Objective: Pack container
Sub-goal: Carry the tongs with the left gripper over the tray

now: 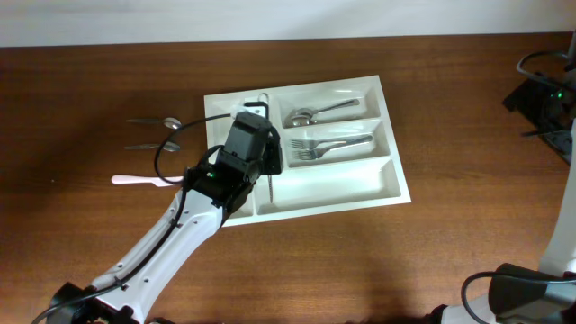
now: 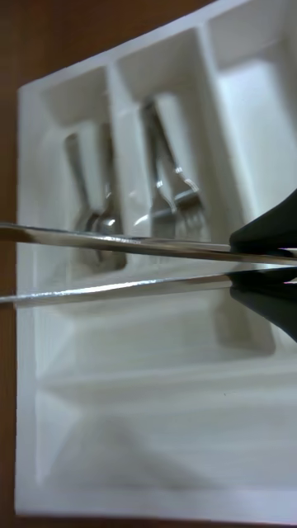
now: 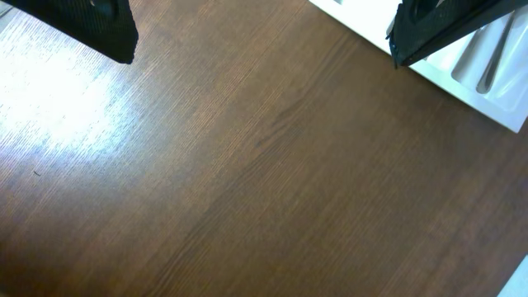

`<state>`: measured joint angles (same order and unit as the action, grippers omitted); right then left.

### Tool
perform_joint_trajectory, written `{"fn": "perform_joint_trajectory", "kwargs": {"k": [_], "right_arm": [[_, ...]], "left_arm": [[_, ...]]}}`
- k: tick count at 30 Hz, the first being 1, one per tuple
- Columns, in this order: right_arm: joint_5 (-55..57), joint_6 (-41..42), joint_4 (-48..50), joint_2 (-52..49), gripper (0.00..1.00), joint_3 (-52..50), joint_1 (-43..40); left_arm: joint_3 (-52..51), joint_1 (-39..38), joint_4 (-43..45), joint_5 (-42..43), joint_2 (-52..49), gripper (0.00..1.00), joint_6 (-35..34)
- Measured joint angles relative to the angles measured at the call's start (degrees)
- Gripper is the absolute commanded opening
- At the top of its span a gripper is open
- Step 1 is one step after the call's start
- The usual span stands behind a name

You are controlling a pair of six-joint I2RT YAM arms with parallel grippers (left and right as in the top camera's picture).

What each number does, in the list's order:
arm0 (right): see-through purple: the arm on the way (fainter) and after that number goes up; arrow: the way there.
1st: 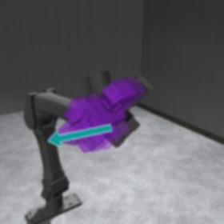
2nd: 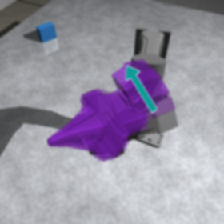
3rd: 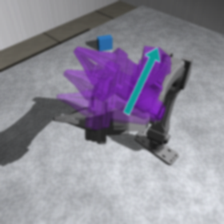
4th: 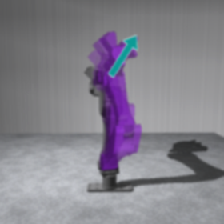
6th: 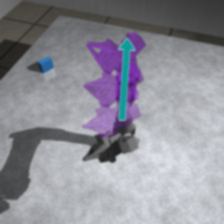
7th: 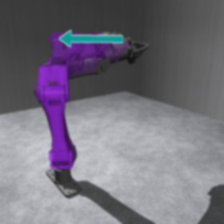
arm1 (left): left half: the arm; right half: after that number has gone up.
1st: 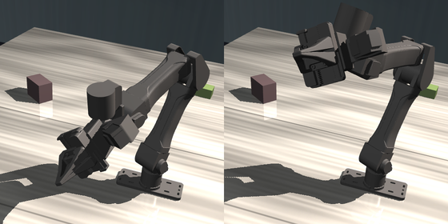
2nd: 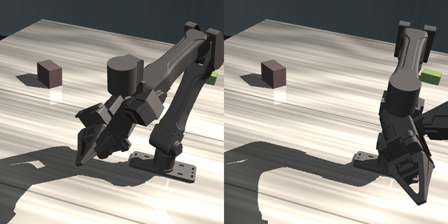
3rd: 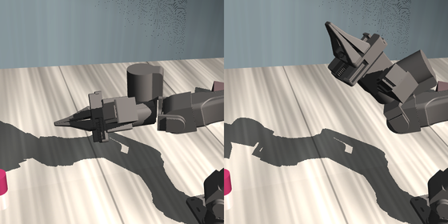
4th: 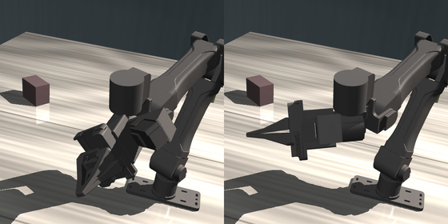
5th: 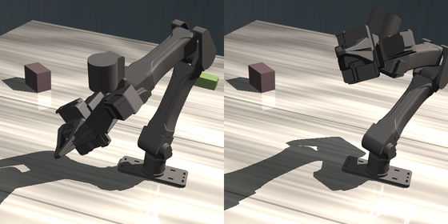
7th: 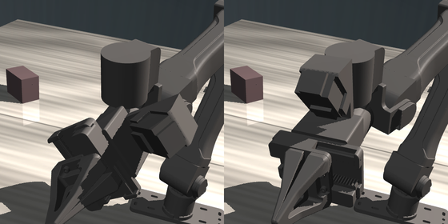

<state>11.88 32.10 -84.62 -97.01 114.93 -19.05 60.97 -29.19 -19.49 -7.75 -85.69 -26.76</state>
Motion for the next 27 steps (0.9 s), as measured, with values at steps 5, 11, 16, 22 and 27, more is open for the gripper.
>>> {"fn": "perform_joint_trajectory", "kwargs": {"k": [5,11,16,22,27], "right_arm": [[0.0,0.0,0.0,0.0,0.99,0.0,0.0],[0.0,0.0,0.0,0.0,0.99,0.0,0.0],[0.0,0.0,0.0,-0.02,0.99,0.0,0.0],[0.0,0.0,0.0,-0.02,0.99,0.0,0.0],[-0.02,0.0,0.0,0.0,0.99,0.0,0.0]], "left_arm": [[0.0,-0.28,4.63,-1.31,0.0,0.02,-5.09],[0.02,-3.43,7.1,2.51,0.0,0.02,-1.11],[0.0,-5.55,3.28,7.41,0.0,0.02,10.93],[0.0,-5.68,-2.23,8.28,0.0,0.02,23.96],[0.0,-5.68,-2.69,6.51,0.0,0.02,31.23]]}}
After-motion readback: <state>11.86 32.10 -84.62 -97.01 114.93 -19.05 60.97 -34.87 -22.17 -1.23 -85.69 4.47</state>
